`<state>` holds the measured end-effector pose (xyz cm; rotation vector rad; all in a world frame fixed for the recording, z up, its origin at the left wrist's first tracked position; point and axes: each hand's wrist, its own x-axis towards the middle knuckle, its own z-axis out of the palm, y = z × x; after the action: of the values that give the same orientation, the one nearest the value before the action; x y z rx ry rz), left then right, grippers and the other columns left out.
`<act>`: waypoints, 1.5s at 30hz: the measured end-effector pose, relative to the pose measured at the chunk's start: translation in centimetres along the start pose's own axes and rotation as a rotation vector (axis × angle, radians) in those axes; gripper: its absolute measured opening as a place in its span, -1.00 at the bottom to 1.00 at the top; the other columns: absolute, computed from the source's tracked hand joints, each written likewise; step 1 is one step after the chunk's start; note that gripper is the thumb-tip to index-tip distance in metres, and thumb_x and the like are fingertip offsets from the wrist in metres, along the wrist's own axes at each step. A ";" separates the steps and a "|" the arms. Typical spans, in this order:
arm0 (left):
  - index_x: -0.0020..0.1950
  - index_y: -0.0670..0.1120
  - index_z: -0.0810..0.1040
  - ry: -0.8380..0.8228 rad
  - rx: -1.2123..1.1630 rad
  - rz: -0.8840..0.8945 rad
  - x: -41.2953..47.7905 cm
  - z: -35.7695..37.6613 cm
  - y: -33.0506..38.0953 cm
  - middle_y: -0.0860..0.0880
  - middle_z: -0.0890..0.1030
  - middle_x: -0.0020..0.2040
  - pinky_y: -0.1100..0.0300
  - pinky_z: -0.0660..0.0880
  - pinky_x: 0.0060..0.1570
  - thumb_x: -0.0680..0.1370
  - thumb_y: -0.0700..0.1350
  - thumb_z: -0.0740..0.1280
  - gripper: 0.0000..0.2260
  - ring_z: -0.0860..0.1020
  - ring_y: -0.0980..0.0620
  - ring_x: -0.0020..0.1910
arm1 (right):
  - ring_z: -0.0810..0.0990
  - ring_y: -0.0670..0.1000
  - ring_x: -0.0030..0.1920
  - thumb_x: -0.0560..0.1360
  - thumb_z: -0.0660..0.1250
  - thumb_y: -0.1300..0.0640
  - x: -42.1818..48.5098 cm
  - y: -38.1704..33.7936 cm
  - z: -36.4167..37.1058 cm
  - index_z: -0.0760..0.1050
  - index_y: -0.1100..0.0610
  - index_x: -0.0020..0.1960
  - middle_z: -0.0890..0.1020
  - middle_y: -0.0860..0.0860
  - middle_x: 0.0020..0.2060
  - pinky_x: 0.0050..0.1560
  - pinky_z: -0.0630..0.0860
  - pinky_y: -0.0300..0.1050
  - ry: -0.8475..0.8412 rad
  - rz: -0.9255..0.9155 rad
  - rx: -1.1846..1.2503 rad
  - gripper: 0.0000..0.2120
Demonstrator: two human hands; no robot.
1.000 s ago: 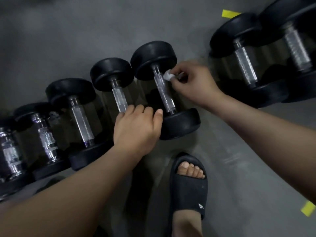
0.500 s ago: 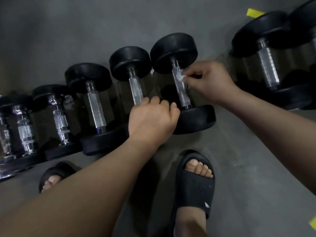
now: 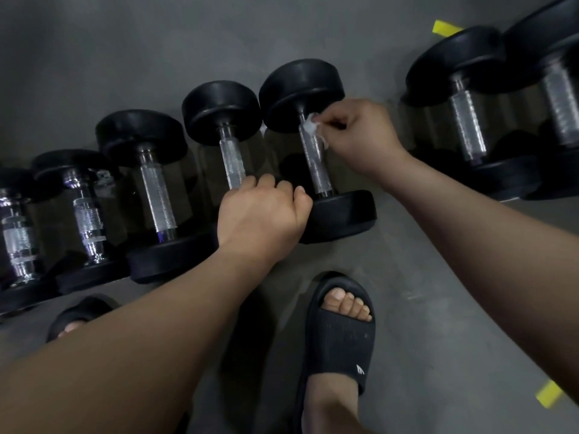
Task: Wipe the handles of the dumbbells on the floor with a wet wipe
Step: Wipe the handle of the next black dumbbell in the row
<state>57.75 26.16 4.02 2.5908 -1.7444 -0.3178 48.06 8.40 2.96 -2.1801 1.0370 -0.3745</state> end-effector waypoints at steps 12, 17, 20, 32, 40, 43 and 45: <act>-0.12 -0.09 0.63 -0.005 -0.026 0.000 0.0 0.0 0.0 -0.11 0.62 -0.13 0.06 0.29 -0.22 0.61 0.11 -0.02 -0.51 0.55 -0.19 -0.08 | 0.65 -0.02 -0.23 0.43 0.49 0.18 -0.6 1.0 -1.1 0.61 0.10 -0.19 0.69 0.01 -0.28 -0.09 0.61 -0.02 -0.229 0.164 0.156 -0.93; -0.15 -0.09 0.63 -0.008 -0.008 0.009 0.0 0.0 0.1 -0.11 0.62 -0.15 0.08 0.26 -0.24 0.62 0.09 0.01 -0.53 0.55 -0.20 -0.09 | 0.55 -0.29 -0.38 0.46 0.50 0.23 -2.2 1.4 -2.5 0.64 0.22 -0.11 0.63 -0.25 -0.44 -0.21 0.45 -0.30 -0.416 0.187 0.078 -0.94; -0.16 -0.11 0.63 -0.002 -0.006 0.006 -0.1 0.0 0.1 -0.13 0.62 -0.17 0.07 0.25 -0.26 0.62 0.08 0.02 -0.54 0.56 -0.22 -0.11 | 0.59 -0.19 -0.36 0.47 0.48 0.30 -1.5 0.9 -1.8 0.60 0.21 -0.15 0.65 -0.13 -0.42 -0.18 0.54 -0.16 -0.299 0.196 0.215 -0.92; -0.14 -0.11 0.63 0.005 -0.019 0.001 -0.1 0.0 0.0 -0.13 0.62 -0.15 0.06 0.23 -0.24 0.61 0.09 0.01 -0.53 0.55 -0.23 -0.09 | 0.58 -0.20 -0.33 0.44 0.52 0.25 -1.0 -1.0 -2.9 0.68 0.19 -0.08 0.69 -0.06 -0.30 -0.20 0.50 -0.29 -0.414 0.205 0.075 -0.93; -0.14 -0.11 0.63 0.017 -0.024 0.007 -0.1 0.1 0.0 -0.14 0.62 -0.14 0.05 0.24 -0.25 0.60 0.09 0.03 -0.54 0.56 -0.24 -0.09 | 0.58 -0.17 -0.25 0.43 0.53 0.21 -1.7 -1.4 -3.7 0.71 0.06 -0.08 0.71 -0.05 -0.24 -0.26 0.44 -0.40 -0.568 0.207 -0.066 -0.90; -0.13 -0.11 0.64 0.001 -0.022 -0.002 0.0 0.1 0.1 -0.15 0.63 -0.14 0.04 0.24 -0.24 0.60 0.10 0.03 -0.53 0.56 -0.25 -0.09 | 0.58 -0.19 -0.29 0.45 0.50 0.26 -2.0 -1.1 -3.9 0.70 0.12 -0.07 0.69 -0.08 -0.27 -0.28 0.43 -0.42 -0.534 0.233 -0.053 -0.91; -0.15 -0.12 0.65 0.002 -0.021 -0.001 0.0 0.2 0.1 -0.15 0.63 -0.16 0.05 0.24 -0.25 0.60 0.09 0.04 -0.54 0.56 -0.26 -0.11 | 0.64 -0.19 -0.17 0.44 0.50 0.23 -2.2 -0.8 -4.1 0.70 0.10 -0.09 0.72 -0.12 -0.19 -0.16 0.50 -0.35 -0.630 0.232 -0.126 -0.93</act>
<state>57.64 26.15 3.87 2.5766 -1.7295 -0.3311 44.98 8.58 6.51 -2.0398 0.9433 0.4702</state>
